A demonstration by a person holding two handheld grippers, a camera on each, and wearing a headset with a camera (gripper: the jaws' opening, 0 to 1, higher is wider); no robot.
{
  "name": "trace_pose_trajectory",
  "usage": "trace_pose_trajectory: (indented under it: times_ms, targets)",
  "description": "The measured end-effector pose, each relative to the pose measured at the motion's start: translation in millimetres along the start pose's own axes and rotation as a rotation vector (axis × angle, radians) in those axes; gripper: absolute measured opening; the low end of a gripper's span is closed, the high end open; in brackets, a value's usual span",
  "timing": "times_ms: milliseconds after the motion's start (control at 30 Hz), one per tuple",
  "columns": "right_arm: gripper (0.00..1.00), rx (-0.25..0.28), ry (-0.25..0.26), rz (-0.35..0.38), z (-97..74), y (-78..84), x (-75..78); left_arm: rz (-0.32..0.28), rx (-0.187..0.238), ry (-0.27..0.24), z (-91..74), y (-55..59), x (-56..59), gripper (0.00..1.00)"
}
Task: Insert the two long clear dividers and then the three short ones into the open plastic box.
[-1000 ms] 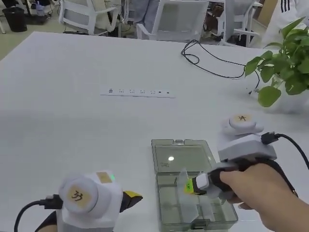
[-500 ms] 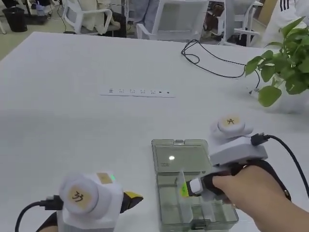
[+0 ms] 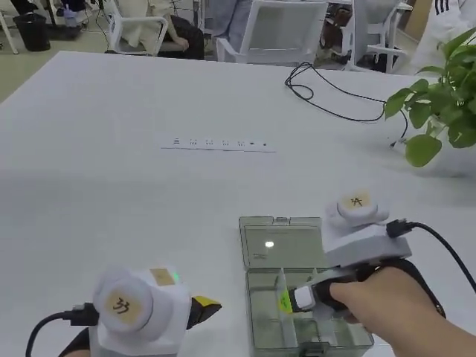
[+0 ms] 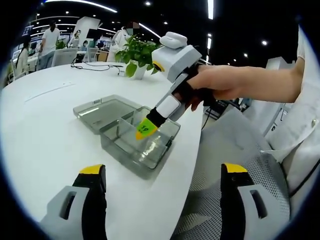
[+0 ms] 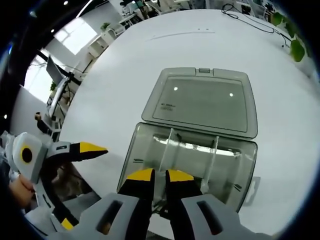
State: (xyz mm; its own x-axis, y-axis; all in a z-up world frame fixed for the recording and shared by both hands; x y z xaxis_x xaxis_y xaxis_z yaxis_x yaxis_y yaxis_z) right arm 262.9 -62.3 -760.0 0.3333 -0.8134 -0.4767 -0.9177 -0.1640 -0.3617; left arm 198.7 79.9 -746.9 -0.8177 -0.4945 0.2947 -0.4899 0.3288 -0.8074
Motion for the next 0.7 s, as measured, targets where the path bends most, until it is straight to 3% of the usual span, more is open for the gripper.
trace_pose_trajectory:
  times_ms: [200, 433, 600, 700]
  targets:
    - [0.11, 0.021, -0.037, 0.019, -1.2, 1.6, 2.4, 0.006, 0.004, -0.001, 0.7, 0.5, -0.6, 1.0]
    - [0.17, 0.102, -0.115, 0.064, -13.6, -2.8, 2.6, 0.024, 0.023, -0.002, -1.5, -2.1, 0.0, 1.0]
    - [0.25, 0.152, -0.189, 0.041, -27.8, -4.4, 4.5, 0.039, 0.045, 0.005, -4.2, -3.7, 2.1, 1.0]
    - [0.28, 0.186, -0.224, -0.008, -38.9, -5.9, 7.3, 0.052, 0.06, 0.002, -6.9, -4.9, 3.0, 1.0]
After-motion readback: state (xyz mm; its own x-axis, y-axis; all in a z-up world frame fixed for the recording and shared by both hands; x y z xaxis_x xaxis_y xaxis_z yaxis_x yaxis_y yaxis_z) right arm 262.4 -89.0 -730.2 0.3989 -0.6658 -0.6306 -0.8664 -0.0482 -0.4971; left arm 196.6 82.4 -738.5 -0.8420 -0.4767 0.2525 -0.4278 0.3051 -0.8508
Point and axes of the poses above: the centre of the closed fingertips' face, and the gripper's own axes: z roughly forward along the fingers, x roughly to its right, y roughly out of its underside, the point moved 7 cm from there along -z, roughly backward along the fingers, and after that the axes turned 7 degrees about -y, right-handed, at the moved point
